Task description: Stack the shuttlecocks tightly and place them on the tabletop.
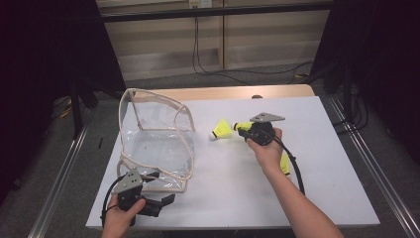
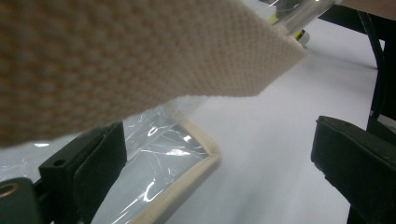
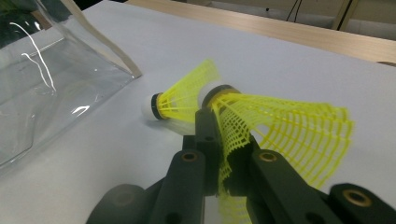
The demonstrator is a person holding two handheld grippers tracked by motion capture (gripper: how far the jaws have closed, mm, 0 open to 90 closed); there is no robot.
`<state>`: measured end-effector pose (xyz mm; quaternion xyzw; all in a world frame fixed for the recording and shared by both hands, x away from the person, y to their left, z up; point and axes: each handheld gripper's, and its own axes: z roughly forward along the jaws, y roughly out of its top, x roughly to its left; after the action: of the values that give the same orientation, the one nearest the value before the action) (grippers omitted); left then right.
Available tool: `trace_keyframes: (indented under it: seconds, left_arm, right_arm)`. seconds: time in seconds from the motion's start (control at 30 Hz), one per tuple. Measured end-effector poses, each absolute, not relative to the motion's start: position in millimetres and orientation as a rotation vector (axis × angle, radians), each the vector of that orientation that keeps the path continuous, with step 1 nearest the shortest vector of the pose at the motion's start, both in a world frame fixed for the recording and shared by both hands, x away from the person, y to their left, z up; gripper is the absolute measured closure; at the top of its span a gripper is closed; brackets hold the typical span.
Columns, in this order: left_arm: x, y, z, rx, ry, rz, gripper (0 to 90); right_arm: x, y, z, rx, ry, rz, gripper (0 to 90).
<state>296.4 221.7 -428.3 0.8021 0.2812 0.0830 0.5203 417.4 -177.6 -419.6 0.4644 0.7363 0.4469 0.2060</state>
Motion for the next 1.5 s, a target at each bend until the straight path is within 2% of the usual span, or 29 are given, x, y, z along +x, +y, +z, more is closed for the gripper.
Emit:
trace_keyframes:
  seconds: [0.53,1.5]
  left_arm:
    - [296.3,222.0,-429.0,1.917,0.674,0.193,3.5]
    - [295.4,220.6,-428.8,1.921,0.676,0.200,2.6]
  right_arm:
    - [441.0,-171.1,-432.1,1.328,2.064,1.232,87.1]
    - [412.2,-168.2,-441.4,1.263,2.178,1.237,86.8]
